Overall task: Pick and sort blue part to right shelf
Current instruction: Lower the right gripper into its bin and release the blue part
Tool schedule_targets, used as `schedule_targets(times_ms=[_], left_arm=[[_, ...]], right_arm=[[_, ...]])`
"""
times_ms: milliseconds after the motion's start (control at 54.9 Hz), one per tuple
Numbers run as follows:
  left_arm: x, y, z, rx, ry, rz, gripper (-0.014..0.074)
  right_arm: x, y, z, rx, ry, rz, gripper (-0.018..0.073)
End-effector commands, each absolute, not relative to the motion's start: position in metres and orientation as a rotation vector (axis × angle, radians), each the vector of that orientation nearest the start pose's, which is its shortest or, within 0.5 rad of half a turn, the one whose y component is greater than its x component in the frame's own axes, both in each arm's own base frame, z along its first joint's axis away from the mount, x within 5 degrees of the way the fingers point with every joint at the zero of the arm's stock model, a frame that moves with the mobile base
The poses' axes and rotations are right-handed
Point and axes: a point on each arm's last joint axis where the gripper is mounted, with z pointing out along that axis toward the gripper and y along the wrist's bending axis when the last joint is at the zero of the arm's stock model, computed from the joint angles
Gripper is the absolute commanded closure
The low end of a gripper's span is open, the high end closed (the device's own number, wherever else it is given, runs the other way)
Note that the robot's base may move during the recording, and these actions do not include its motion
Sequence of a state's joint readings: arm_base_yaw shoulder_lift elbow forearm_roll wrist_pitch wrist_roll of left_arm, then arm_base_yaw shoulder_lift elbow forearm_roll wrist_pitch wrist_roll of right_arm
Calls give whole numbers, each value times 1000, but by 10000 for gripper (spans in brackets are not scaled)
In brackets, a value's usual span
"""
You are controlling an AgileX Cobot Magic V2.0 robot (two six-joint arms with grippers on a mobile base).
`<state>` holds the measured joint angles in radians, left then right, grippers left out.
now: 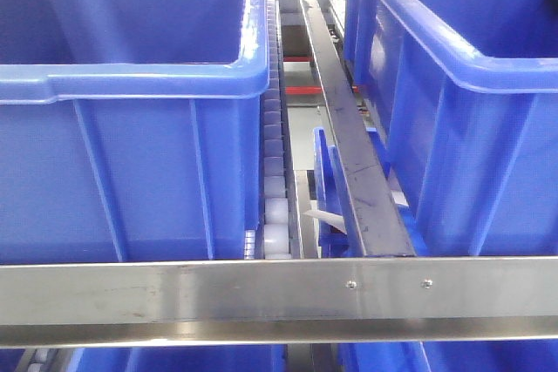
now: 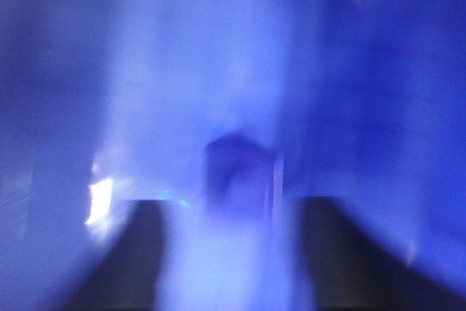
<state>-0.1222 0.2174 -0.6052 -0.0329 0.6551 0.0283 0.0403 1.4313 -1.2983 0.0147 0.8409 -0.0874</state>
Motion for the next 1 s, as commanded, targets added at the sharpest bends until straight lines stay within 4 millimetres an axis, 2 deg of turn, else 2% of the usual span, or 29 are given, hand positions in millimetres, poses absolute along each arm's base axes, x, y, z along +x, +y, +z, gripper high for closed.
schedule_targets(times_ms=[0,91,200,455,601,710,892,984], left_arm=[[36,-6,354,106,1653,-115,471],[36,-6,354,106,1653,-115,471],[36,-6,354,106,1653,-115,471],[36,-6,357,105,1619,-108,471],[36,-6,357,105,1619,-108,471],[36,-6,357,105,1619,-108,471],[36,-6,356,106,1632,-108,471],[36,-6,355,107,1646,-108,471]], right_arm=[[271,10,382,-137,2303,-6,403],[242,9,376,-136,2288,-6,447],[202,8,370,-131,2229,-7,451],[116,6,329,-110,2068,13,451],[78,5,314,-104,1955,15,451],[53,5,311,-97,1850,24,451],[11,6,318,-78,1620,77,451],[-3,6,319,-76,1545,79,451]])
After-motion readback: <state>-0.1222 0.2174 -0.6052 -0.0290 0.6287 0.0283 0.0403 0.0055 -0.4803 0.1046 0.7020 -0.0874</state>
